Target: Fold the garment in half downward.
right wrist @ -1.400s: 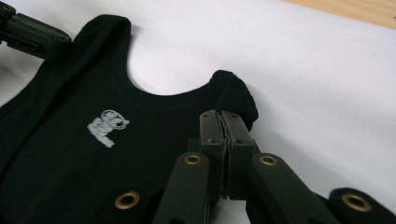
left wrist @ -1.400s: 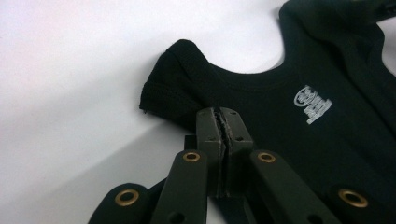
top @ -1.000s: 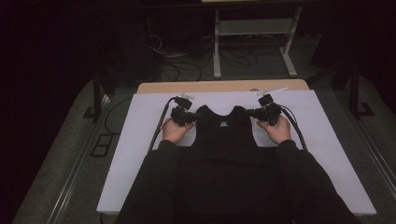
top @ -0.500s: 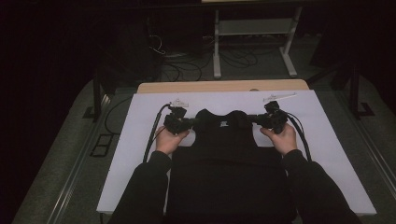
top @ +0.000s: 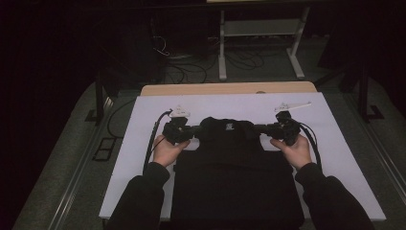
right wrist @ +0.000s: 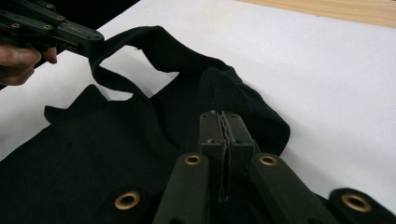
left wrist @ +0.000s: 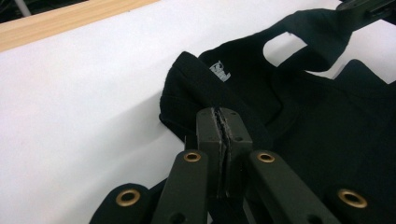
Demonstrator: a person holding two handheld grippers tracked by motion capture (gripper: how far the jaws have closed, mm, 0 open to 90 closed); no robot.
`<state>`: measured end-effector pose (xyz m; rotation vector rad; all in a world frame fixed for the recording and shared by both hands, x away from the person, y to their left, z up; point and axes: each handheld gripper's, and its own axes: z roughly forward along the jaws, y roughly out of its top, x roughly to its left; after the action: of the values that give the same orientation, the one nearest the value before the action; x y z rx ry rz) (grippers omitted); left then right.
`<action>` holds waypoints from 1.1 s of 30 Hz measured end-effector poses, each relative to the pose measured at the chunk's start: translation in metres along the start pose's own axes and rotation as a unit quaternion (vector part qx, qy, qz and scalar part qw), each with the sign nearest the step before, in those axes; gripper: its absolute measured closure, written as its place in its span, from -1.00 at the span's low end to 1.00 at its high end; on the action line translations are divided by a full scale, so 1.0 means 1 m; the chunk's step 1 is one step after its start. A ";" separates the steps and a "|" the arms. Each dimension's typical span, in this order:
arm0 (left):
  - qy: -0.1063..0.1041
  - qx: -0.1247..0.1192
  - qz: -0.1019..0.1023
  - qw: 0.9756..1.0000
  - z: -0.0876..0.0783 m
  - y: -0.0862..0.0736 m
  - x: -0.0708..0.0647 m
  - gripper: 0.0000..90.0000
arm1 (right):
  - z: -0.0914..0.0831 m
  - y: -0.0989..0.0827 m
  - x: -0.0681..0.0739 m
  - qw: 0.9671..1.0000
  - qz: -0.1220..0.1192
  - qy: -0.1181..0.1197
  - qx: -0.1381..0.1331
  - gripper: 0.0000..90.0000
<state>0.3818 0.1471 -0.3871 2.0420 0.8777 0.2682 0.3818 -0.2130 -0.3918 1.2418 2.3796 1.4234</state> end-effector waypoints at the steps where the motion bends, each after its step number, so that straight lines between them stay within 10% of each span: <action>1: 0.000 -0.001 -0.001 1.000 -0.001 -0.001 -0.001 0.93 | -0.001 -0.001 0.001 1.000 0.000 0.002 0.000 0.93; 33: -0.024 0.006 -0.013 1.000 -0.018 -0.033 -0.015 0.93 | -0.016 -0.031 0.013 0.999 0.011 0.025 0.024 0.93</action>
<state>0.3459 0.1612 -0.4007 2.0388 0.8778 0.1985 0.3474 -0.2222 -0.4031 1.2621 2.4539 1.4293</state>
